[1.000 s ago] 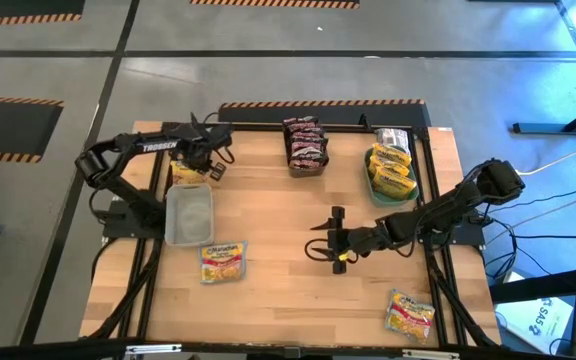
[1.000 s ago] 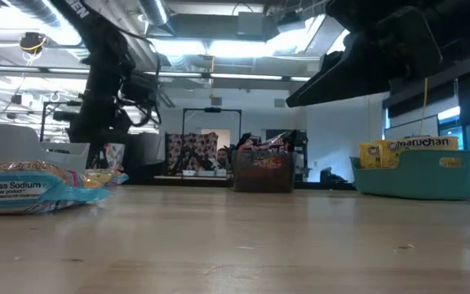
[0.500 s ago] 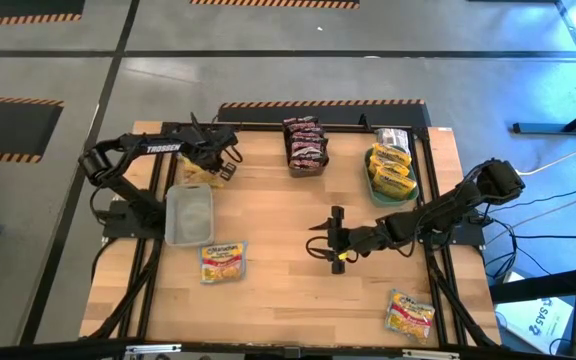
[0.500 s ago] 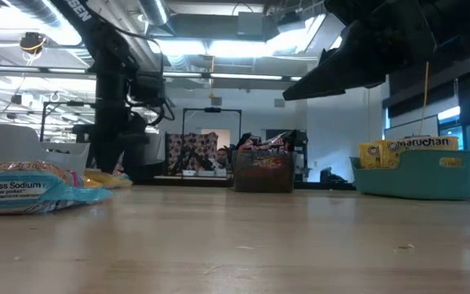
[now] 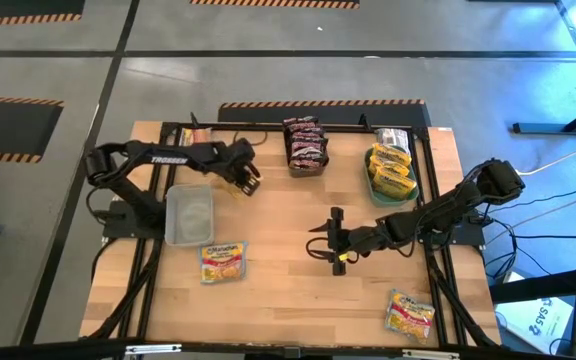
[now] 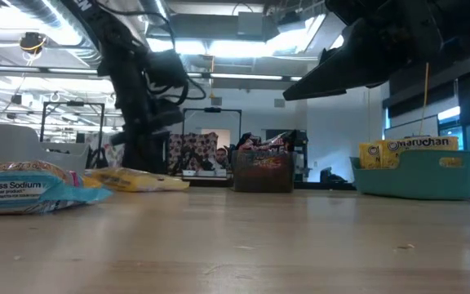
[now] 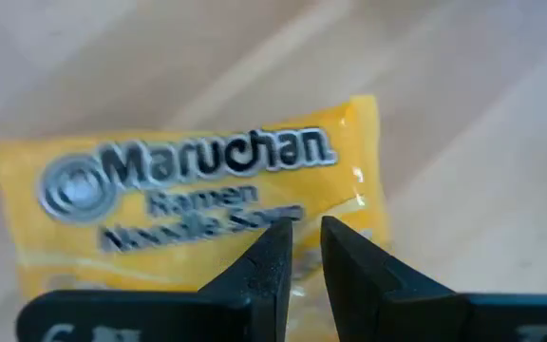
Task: Sort Maruchan noodles
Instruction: Put the yellow noodle pack into the blue bin
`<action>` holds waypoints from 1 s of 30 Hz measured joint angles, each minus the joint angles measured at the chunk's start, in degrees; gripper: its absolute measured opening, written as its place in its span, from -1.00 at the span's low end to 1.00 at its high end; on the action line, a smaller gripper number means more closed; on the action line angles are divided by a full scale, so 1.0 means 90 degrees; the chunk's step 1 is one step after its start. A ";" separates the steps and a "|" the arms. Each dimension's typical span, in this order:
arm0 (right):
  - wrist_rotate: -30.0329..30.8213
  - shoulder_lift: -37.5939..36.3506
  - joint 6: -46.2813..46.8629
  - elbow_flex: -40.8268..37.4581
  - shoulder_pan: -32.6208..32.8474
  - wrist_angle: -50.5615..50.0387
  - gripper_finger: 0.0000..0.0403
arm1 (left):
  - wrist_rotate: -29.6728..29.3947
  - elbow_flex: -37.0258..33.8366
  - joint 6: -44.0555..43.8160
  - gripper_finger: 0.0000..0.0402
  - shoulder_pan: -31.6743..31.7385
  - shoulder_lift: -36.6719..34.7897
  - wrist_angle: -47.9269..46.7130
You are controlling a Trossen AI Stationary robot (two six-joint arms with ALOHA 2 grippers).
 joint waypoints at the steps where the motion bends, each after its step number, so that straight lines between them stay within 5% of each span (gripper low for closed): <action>1: 0.0007 0.0000 0.0000 0.0000 0.0000 0.0000 0.18 | -0.0002 0.0000 -0.0108 -0.73 -0.0123 0.0000 0.0067; 14: 0.0009 0.0000 0.0002 0.0000 0.0000 0.0058 0.18 | -0.0757 0.0249 -0.0442 -0.73 -0.1448 -0.0002 -0.0008; 22: -0.0008 -0.0002 0.0011 0.0000 0.0000 0.0056 0.18 | -0.2779 0.0970 -0.0711 -0.73 -0.1102 0.0012 -0.1997; 30: -0.0103 -0.0002 0.0146 0.0000 0.0000 0.0052 0.18 | -0.2285 0.0406 -0.0721 -0.73 -0.0654 0.0017 -0.1521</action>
